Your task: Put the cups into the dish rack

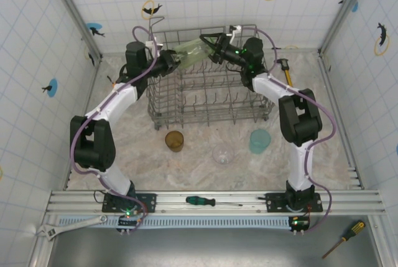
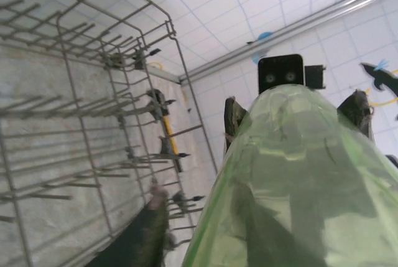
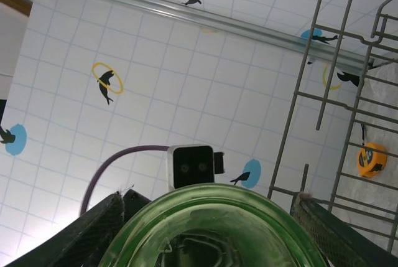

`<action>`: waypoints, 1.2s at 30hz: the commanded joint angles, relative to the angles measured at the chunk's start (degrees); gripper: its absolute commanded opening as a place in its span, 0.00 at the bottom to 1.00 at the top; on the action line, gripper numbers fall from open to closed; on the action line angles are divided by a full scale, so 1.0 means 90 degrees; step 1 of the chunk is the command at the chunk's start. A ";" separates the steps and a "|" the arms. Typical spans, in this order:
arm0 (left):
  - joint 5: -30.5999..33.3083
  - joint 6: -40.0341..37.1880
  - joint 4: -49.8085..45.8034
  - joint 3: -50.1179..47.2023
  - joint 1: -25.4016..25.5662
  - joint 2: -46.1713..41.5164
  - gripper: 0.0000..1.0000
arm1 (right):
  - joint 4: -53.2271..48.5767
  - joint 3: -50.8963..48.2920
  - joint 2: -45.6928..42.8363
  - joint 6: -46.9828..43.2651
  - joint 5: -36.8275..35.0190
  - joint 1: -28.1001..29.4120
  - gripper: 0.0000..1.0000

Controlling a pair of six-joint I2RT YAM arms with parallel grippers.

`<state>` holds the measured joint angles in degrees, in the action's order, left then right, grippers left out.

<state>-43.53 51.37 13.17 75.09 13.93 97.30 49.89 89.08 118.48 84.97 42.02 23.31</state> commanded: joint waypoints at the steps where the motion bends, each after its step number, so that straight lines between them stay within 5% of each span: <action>1: 0.0515 -0.0318 -0.0304 0.0297 0.0022 -0.0072 0.47 | 0.0262 0.0084 -0.0209 -0.0189 -0.0113 -0.0079 0.28; 6: 0.0850 -0.0419 -0.0366 0.0350 -0.0045 -0.0226 0.66 | -0.0283 0.0034 -0.0442 -0.0659 -0.0464 -0.0293 0.27; 11: 0.1534 -0.0767 -0.1106 0.0502 -0.0174 -0.0413 0.97 | -0.1224 0.0050 -0.0712 -0.1548 -0.0981 -0.0509 0.27; 20: 0.2702 -0.1421 -0.1753 0.0432 -0.0386 -0.1282 0.98 | -0.3116 0.0530 -0.0710 -0.3421 -0.2160 -0.0536 0.27; 28: 0.5152 -0.2446 -0.2565 0.0131 -0.0470 -0.2068 0.98 | -0.4566 0.1703 -0.0190 -0.4762 -0.3565 -0.0084 0.25; 36: 0.5346 -0.2553 -0.2411 -0.0930 -0.1123 -0.2291 0.98 | -0.5932 0.3248 0.0592 -0.6018 -0.4956 0.0481 0.24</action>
<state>1.45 30.98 -7.22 69.56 4.97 76.99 1.32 114.59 121.86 37.10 4.38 26.39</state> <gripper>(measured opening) 0.975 0.691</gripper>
